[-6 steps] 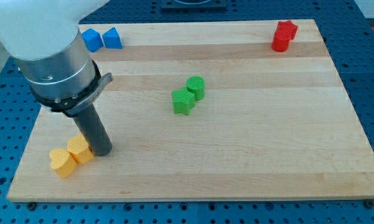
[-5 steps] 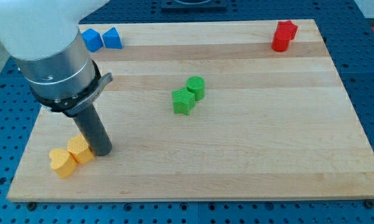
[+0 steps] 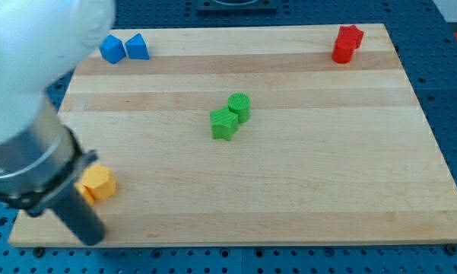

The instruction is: Move the yellow heart closer to the green star

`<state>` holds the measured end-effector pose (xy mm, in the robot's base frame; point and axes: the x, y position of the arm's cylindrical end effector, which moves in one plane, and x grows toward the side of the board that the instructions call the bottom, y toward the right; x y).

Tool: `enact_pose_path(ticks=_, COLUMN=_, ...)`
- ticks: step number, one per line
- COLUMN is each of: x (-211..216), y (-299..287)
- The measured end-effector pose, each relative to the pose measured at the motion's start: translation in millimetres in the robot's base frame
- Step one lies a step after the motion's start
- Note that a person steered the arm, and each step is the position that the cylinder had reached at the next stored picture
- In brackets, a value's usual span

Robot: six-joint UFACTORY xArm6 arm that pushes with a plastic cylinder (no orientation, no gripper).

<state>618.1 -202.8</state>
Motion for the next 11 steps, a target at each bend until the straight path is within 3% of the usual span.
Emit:
enact_pose_path(ticks=1, x=-0.2, y=-40.0)
enact_pose_path(ticks=3, x=-40.8, y=-32.6)
enact_pose_path(ticks=8, x=-74.2, y=126.5)
enact_pose_path(ticks=11, x=-128.4, y=230.0)
